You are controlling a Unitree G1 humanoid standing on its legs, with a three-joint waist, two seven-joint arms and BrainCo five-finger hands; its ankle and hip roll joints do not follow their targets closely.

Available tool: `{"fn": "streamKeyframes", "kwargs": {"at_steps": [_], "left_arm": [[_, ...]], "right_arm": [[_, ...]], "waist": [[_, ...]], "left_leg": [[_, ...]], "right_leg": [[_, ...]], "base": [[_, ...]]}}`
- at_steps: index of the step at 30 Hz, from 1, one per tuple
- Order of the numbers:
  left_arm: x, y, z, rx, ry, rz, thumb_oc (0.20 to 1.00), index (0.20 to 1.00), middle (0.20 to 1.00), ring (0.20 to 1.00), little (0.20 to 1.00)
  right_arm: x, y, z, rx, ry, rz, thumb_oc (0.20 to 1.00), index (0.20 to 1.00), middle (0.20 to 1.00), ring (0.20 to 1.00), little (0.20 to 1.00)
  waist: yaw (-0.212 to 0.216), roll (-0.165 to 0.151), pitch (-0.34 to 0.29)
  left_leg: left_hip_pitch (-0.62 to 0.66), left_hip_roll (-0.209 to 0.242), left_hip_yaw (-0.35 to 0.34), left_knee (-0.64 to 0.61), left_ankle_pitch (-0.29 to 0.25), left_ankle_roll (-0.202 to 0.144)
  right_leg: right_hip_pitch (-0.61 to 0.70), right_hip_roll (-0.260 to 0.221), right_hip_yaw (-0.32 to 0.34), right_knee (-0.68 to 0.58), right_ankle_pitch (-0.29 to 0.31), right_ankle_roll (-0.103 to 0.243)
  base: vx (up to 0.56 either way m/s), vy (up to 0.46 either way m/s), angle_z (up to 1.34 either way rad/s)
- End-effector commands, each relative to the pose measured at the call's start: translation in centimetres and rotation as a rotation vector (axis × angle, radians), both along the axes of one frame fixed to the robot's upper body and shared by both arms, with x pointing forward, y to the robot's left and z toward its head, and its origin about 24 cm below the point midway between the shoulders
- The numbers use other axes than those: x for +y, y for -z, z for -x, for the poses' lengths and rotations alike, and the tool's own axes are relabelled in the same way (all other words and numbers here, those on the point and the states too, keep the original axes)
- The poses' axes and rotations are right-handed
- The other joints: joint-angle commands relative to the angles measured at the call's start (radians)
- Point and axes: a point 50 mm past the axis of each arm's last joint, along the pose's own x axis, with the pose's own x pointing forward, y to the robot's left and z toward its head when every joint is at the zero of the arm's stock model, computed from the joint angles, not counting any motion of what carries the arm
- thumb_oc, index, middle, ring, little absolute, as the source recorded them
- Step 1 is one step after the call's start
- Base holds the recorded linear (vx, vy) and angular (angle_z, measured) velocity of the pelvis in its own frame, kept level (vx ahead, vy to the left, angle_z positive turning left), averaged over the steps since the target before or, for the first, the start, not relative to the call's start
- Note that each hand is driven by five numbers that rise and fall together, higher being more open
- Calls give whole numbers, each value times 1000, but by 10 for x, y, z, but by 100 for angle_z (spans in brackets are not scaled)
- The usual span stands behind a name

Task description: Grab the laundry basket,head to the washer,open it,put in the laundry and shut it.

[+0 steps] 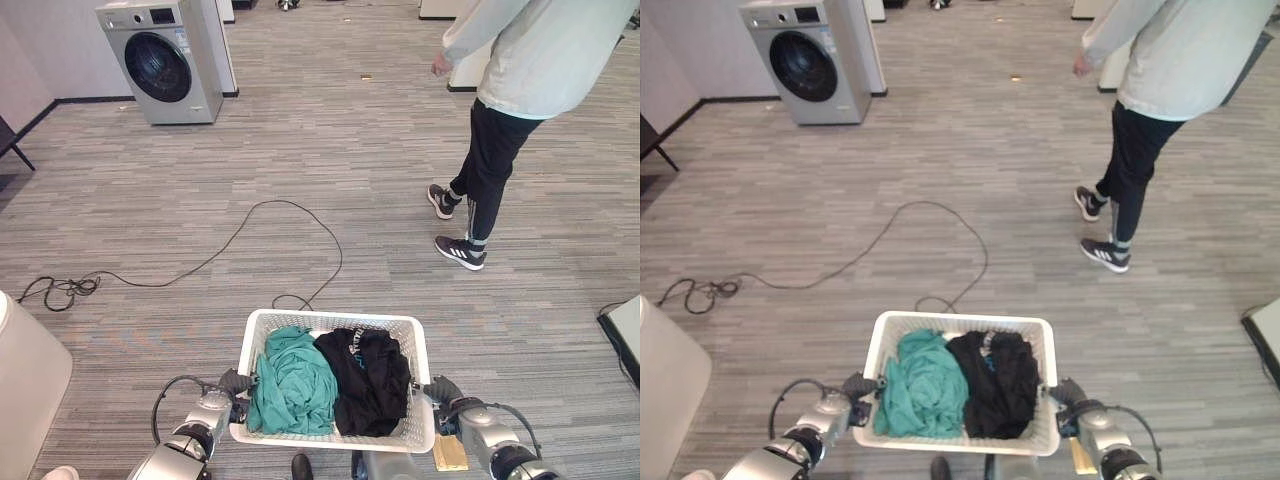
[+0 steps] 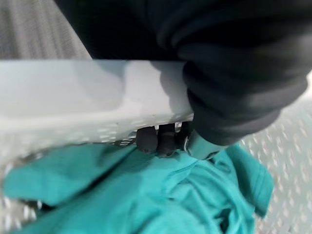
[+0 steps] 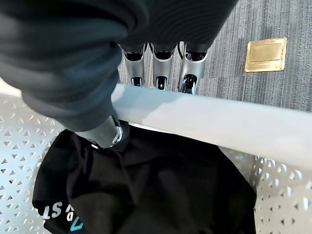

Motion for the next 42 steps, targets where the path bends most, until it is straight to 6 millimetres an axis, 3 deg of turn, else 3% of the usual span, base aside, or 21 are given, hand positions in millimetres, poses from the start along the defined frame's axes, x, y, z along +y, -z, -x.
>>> {"fn": "streamKeyframes", "kwargs": {"at_steps": [1, 3, 5, 7, 9, 11, 16, 17, 18, 19, 23, 24, 29, 31, 32, 34, 36, 37, 39, 40, 42], "left_arm": [[-10, 5, 9, -6, 24, 55, 200, 200, 200, 200, 200], [-12, 8, 13, 16, 35, 57, 200, 200, 200, 200, 200], [-14, 10, 15, 28, 23, 68, 200, 200, 200, 200, 200], [-16, 12, 19, 43, 33, 75, 200, 200, 200, 200, 200], [-14, 14, 22, 61, 42, 56, 200, 200, 200, 200, 200], [-12, 13, 21, 62, 38, 48, 200, 200, 200, 200, 200], [-14, 14, 22, 68, 31, 48, 200, 200, 200, 200, 200], [-10, 12, 18, 48, 22, 34, 200, 200, 200, 200, 200], [-10, 12, 18, 47, 22, 34, 200, 200, 200, 200, 200], [-8, 10, 17, 35, 12, 36, 200, 200, 200, 200, 200], [-5, 11, 19, 36, -7, 46, 200, 200, 200, 200, 200], [-2, 13, 24, 46, -18, 44, 200, 200, 200, 200, 200], [2, 14, 28, 57, -22, 38, 200, 200, 200, 200, 200], [4, 15, 30, 66, -16, 30, 200, 200, 200, 200, 200], [1, 13, 26, 55, -7, 36, 200, 200, 200, 200, 200], [-1, 11, 21, 41, -1, 36, 200, 200, 200, 200, 200], [0, 7, 16, 20, 2, 32, 200, 200, 200, 200, 200], [0, 7, 14, 22, 19, 25, 200, 200, 200, 200, 200], [-2, 4, 8, 12, 33, 26, 200, 200, 200, 200, 200], [-2, 4, 8, 12, 33, 26, 200, 200, 200, 200, 200], [-5, 5, 8, 18, 57, 22, 200, 200, 200, 200, 200]], "right_arm": [[10, 4, 10, -2, 28, -141, 200, 200, 200, 200, 200], [5, 5, 14, 13, 24, -130, 200, 200, 200, 200, 200], [2, 4, 17, 17, 5, -114, 200, 200, 200, 200, 200], [0, 6, 21, 28, -6, -104, 200, 200, 200, 200, 200], [-2, 5, 22, 29, -5, -103, 200, 200, 200, 200, 200], [2, 4, 18, 24, -30, -100, 200, 200, 200, 200, 200], [2, 5, 17, 30, -14, -95, 200, 200, 200, 200, 200], [7, 4, 14, 10, -11, -110, 200, 200, 200, 200, 200], [7, 4, 14, 10, -11, -110, 200, 200, 200, 200, 200], [12, 3, 11, 0, -29, -115, 200, 200, 200, 200, 200], [17, 5, 9, 11, -47, -125, 200, 200, 200, 200, 200], [20, 6, 11, 21, -67, -125, 200, 200, 200, 200, 200], [25, 7, 12, 26, -107, -116, 200, 200, 200, 200, 200], [31, 10, 16, 43, -109, -146, 200, 200, 200, 200, 200], [34, 9, 14, 40, -122, -152, 200, 200, 200, 200, 200], [36, 8, 11, 29, -134, -154, 200, 200, 200, 200, 200], [37, 6, 11, 17, -122, -169, 200, 200, 200, 200, 200], [38, 5, 10, 5, -123, -175, 200, 200, 200, 200, 200], [34, 6, 12, 10, -94, -187, 200, 200, 200, 200, 200], [35, 6, 12, 9, -94, -187, 200, 200, 200, 200, 200], [30, 7, 13, 13, -77, -180, 200, 200, 200, 200, 200]], "waist": [[-52, 19, -45], [-67, 27, -66], [-81, 44, -84], [-91, 49, -88], [-103, 18, -88], [-72, -18, -67], [-19, -36, -55], [14, -10, -53], [14, -11, -54], [48, 10, -49], [89, 27, -74], [89, 22, -86], [96, -7, -119], [107, -30, -136], [104, -4, -117], [95, 18, -94], [68, 42, -61], [42, 53, -51], [1, 47, -30], [0, 48, -30], [-24, 34, -33]], "left_leg": [[231, -21, -21, 36, -125, -129], [239, -4, -49, 78, -124, -143], [225, 26, -69, 175, -54, -192], [181, 65, -69, 318, 74, -252], [82, 168, -4, 557, 230, -300], [4, 185, 28, 724, 235, -257], [-190, 148, 116, 635, 135, -211], [-257, 84, 149, 262, 140, -179], [-255, 83, 150, 255, 144, -178], [-302, 57, 109, 71, 222, -187], [-305, 61, 90, 9, 289, -194], [-296, 57, 95, 14, 263, -163], [-312, 41, 119, 113, 195, -125], [-260, 24, 170, 138, 118, -89], [-193, 25, 172, 133, 84, -71], [-150, 29, 172, 130, 64, -56], [-85, 26, 157, 123, 26, -38], [-50, 21, 123, 117, 17, -41], [31, -20, 83, 108, -6, -61], [29, -18, 82, 109, -5, -62], [74, -54, 36, 112, -27, -80]], "right_leg": [[-10, 68, 50, 55, 162, -37], [10, 92, 77, 77, 159, -60], [35, 112, 65, 102, 126, -88], [91, 125, 42, 98, 93, -117], [153, 117, 29, 85, 58, -161], [203, 120, 57, 91, 12, -198], [302, 115, 97, 59, -7, -183], [374, 146, 123, 32, -33, -156], [373, 145, 124, 32, -33, -156], [441, 177, 157, 17, -61, -154], [541, 185, 240, 45, -115, -159], [549, 169, 251, 57, -138, -158], [548, 113, 259, 128, -122, -129], [485, 47, 256, 340, 88, -27], [395, 24, 226, 551, 239, -3], [331, 7, 185, 647, 273, -13], [241, 7, 128, 756, 214, -35], [157, 70, 141, 763, 135, -50], [90, 61, 56, 533, 41, -74], [92, 62, 54, 528, 44, -74], [57, 103, 71, 297, 56, -71]], "base": [[395, -125, 47], [344, -135, 66], [436, -212, 73], [373, -229, 62], [352, -310, 63], [342, -312, 17], [357, -63, -38], [428, 73, -18], [761, 100, -18], [329, 26, -27], [573, 77, -65], [647, 161, -103], [289, 121, -62], [627, 323, -50], [354, 242, -42], [279, 286, -32], [335, 293, 12], [522, 237, 31], [475, 157, 79], [288, 40, 95], [403, 21, 68]]}}
